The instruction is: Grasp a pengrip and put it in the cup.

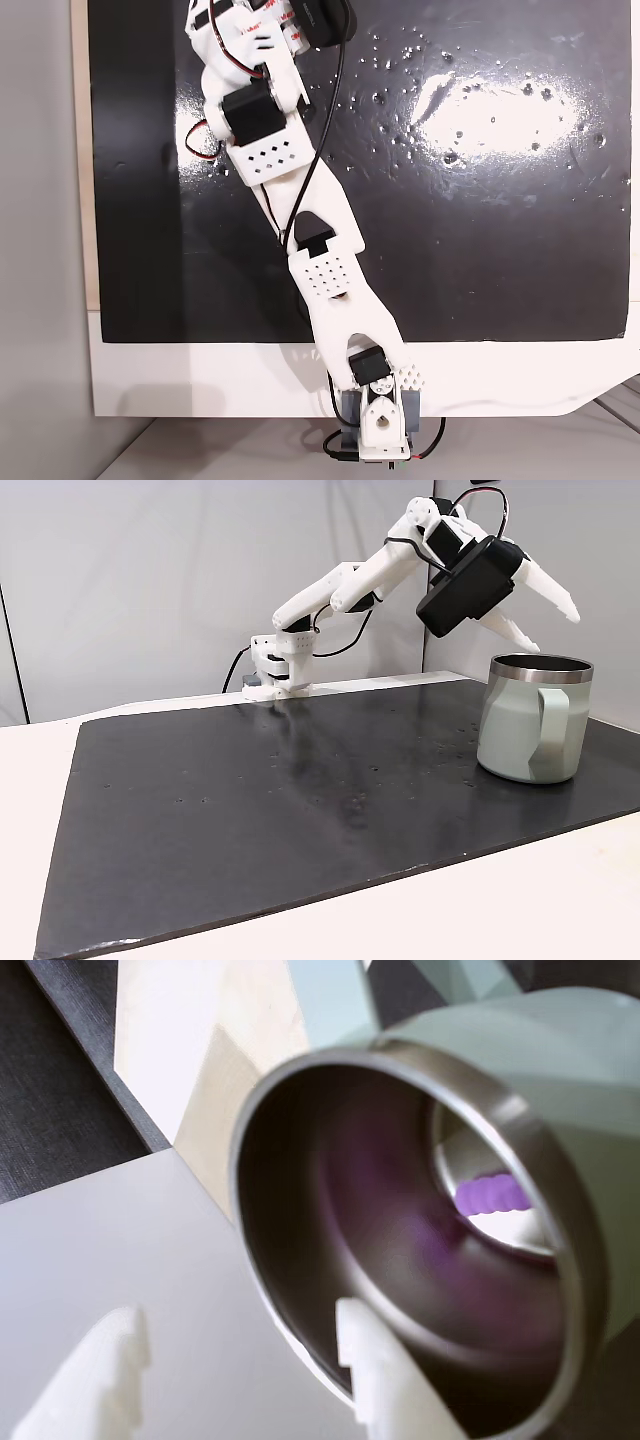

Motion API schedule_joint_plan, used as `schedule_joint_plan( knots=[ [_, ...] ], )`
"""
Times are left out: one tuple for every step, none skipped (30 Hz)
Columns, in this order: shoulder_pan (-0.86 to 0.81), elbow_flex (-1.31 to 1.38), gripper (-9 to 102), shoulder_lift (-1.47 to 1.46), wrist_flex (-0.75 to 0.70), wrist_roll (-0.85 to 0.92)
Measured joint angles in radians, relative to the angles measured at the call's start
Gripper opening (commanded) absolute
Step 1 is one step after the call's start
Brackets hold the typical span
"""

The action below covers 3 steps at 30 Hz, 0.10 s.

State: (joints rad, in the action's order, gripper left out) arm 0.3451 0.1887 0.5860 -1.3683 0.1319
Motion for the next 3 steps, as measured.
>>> schedule_joint_plan(
  knots=[
    [0.0,0.002,19,0.0,-0.002,0.0],
    [0.0,0.008,19,0.0,-0.005,0.0],
    [0.0,0.008,19,0.0,-0.009,0.0]
  ],
)
